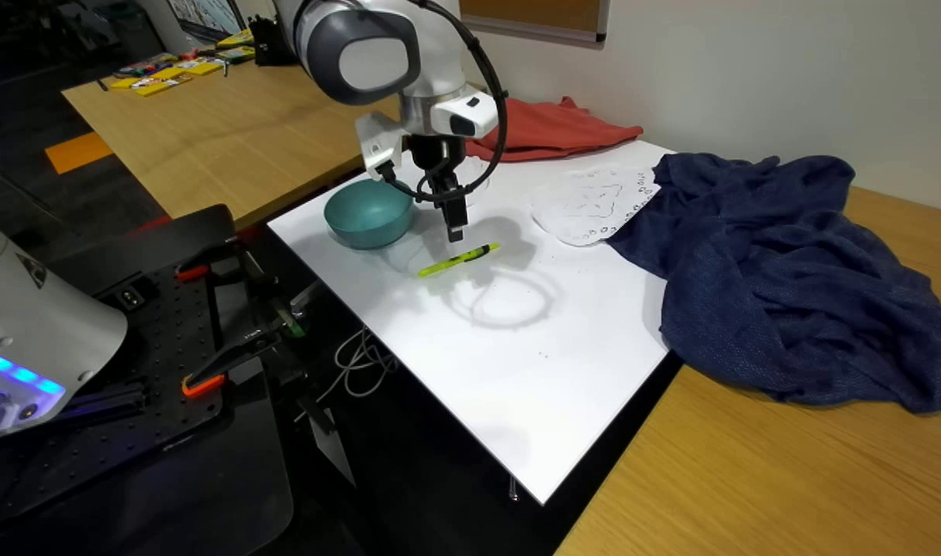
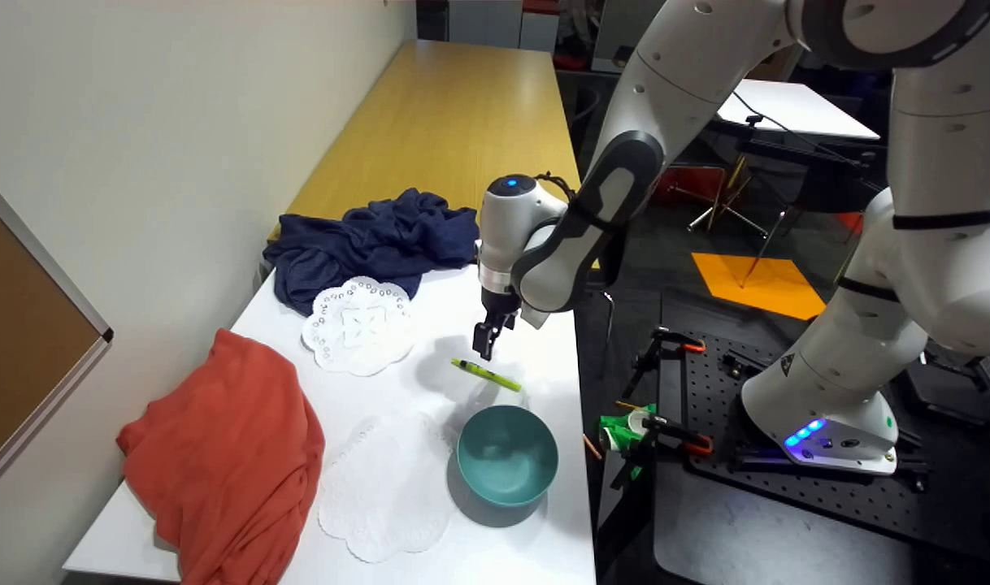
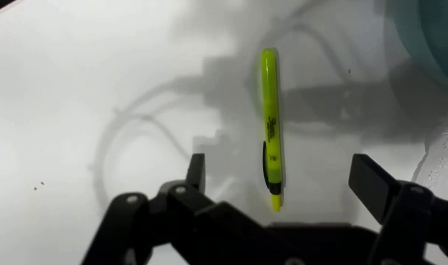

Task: Pick the marker and put it in the bowl

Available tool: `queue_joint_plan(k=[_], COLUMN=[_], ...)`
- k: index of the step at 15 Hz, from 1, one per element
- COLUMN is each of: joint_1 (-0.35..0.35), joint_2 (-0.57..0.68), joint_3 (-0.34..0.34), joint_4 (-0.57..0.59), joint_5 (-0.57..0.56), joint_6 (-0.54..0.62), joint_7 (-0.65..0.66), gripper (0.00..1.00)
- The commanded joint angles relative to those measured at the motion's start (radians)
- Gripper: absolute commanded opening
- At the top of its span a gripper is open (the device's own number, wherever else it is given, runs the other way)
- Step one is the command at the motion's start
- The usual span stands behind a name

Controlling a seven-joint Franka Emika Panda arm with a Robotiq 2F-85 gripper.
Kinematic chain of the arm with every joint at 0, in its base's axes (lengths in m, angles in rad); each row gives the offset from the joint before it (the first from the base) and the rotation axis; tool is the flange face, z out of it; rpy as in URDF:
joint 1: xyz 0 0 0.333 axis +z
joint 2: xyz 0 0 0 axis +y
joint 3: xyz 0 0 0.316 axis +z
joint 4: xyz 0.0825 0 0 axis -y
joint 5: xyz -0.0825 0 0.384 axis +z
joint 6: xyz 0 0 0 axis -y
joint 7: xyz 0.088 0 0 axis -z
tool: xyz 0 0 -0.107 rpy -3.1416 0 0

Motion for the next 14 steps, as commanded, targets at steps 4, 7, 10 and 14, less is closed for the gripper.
queue_joint_plan(k=[4,7,10,14], joint_1=[0.043,0.066,0.083,0.093], joint_2=[0.138,0.183,0.219,0.256], joint_3=[-0.037,-0.048,-0.057,-0.062], joint_4=[0.117,0.156,0.188,0.219], joint_5=[-0.006,-0.008,-0.007,-0.006], joint_6=[0.01,0.009,0.008,0.016], joint_7=[0.006,0.013,0.013,0.012], gripper=[1.0,1.0,1.0,1.0])
